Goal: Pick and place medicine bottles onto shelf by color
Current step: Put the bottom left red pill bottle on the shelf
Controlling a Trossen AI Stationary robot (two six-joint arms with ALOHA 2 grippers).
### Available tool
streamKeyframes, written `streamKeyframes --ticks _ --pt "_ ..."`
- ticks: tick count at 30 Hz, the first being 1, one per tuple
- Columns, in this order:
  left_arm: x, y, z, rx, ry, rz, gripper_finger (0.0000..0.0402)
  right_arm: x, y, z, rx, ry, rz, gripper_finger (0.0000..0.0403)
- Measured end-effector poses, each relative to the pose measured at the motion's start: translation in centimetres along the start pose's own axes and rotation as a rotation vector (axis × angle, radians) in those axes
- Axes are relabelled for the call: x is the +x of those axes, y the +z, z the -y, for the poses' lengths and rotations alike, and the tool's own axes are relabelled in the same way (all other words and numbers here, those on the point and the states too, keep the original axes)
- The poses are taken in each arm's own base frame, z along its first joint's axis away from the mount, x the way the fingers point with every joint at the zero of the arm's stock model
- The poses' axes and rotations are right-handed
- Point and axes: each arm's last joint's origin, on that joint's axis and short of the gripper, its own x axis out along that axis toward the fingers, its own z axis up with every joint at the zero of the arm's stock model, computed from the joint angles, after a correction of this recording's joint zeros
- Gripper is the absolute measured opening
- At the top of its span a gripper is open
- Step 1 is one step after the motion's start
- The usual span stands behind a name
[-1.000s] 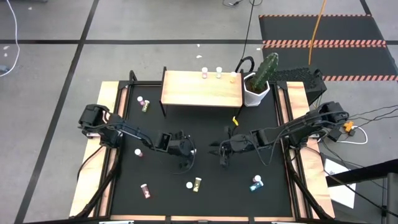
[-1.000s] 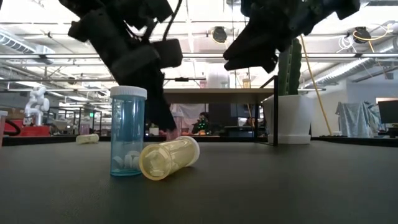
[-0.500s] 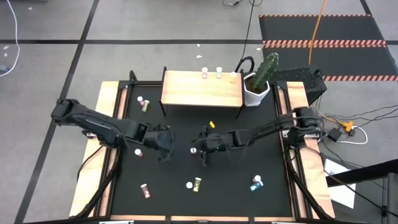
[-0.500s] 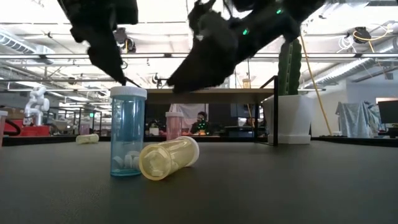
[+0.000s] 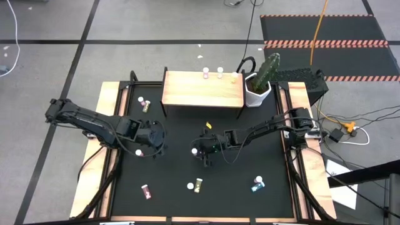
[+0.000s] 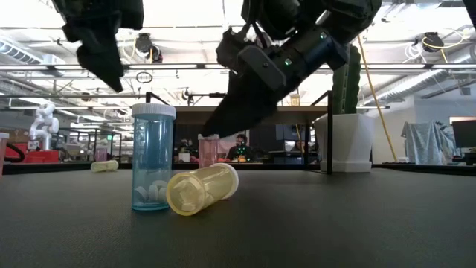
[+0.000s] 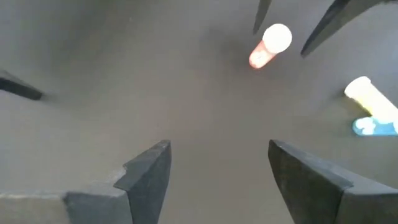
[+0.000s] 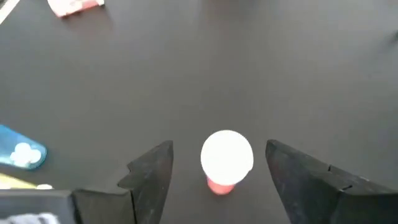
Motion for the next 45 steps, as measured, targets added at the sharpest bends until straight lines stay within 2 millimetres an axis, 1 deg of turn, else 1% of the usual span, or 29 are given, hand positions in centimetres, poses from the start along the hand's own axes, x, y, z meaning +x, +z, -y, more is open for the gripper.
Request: streamKeyframes --ticks 6,9,14,19,22,28,32,37,38,40,43,45 --pt "0.0 0.1 0.0 0.034 0.002 0.014 0.0249 0.1 -0.1 0.5 0.001 0.007 -0.007 0.0225" --pt "0.0 0.1 0.0 0.042 0.003 0.015 0.0248 0.1 0.0 0.6 -0.008 0.014 -0.006 0.021" --pt "0.0 0.1 0.0 0.06 0.003 0.015 0.0248 0.2 -0.1 0.6 -0.083 0.029 -0.009 0.0194" --pt "0.0 0.1 0.1 0.055 0.003 0.015 0.0248 0.2 0.0 1.3 -0.082 0.025 -0.009 0.0178" --pt "0.0 0.1 0.1 0.052 0.002 0.015 0.0248 0.2 0.0 1.8 -0.082 0.019 -0.009 0.0159" --pt "0.0 0.1 0.1 0.05 0.002 0.015 0.0248 0.1 0.0 2.5 -0.067 0.074 -0.016 0.012" --pt "0.0 0.1 0.1 0.054 0.002 0.015 0.0248 0.1 0.0 2.7 -0.064 0.072 -0.017 0.0115" --pt "0.0 0.1 0.1 0.055 0.002 0.014 0.0248 -0.1 0.1 2.7 -0.049 0.072 -0.015 0.0123" --pt "0.0 0.1 0.1 0.055 -0.001 0.008 0.0248 -0.4 0.4 2.6 -0.046 0.073 -0.007 0.0123" --pt "0.0 -0.1 0.0 0.053 -0.009 -0.016 0.0248 -1.5 1.4 2.3 -0.051 0.078 0.028 0.0123" --pt "-0.3 -0.5 -0.3 0.037 -0.002 -0.056 0.0248 -3.7 4.1 2.0 -0.099 0.08 0.071 0.0122" --pt "-0.6 -0.8 -0.6 0.028 0.008 -0.077 0.0248 -4.9 6.3 1.9 -0.142 0.071 0.082 0.0122"
